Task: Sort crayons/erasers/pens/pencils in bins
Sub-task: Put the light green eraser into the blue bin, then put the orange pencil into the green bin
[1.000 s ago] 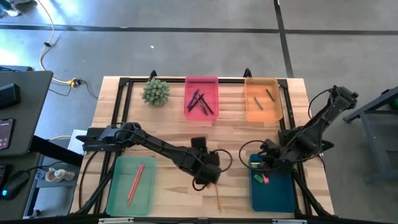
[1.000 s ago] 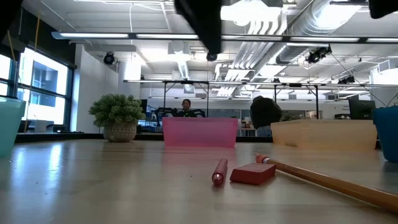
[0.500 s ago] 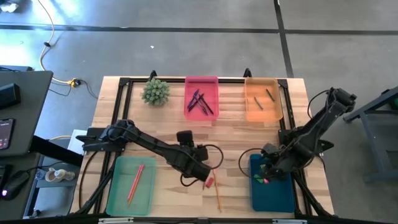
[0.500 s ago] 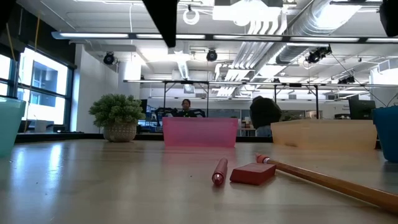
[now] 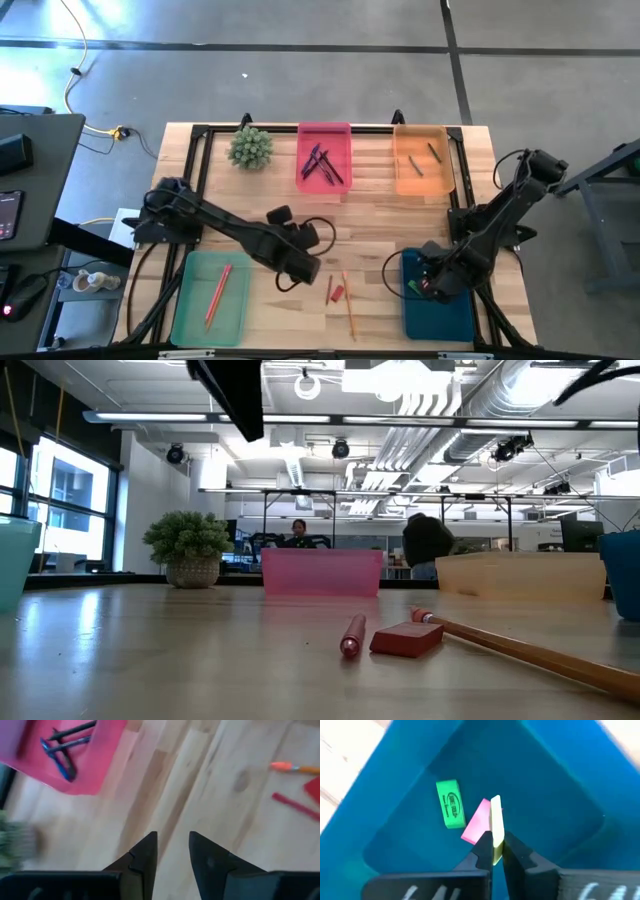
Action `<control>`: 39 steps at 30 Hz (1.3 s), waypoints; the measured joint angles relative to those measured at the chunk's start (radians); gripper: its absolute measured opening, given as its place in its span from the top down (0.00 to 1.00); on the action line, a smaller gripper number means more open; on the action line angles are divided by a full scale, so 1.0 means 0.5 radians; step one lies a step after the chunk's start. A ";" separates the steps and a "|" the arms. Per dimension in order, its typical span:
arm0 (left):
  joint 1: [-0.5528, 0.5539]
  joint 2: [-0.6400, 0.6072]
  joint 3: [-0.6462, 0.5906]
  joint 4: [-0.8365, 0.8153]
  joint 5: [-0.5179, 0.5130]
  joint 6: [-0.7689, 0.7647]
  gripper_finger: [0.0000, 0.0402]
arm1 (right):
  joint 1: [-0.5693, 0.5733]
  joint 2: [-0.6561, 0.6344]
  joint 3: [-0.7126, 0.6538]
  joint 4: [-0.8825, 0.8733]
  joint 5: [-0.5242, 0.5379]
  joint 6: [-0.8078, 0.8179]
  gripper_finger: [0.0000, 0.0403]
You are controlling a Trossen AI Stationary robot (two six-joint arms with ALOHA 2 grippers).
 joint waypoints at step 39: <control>-0.237 -1.011 -1.178 1.345 -0.167 -0.494 0.87 | -0.007 0.004 0.133 -0.037 -0.018 0.214 0.64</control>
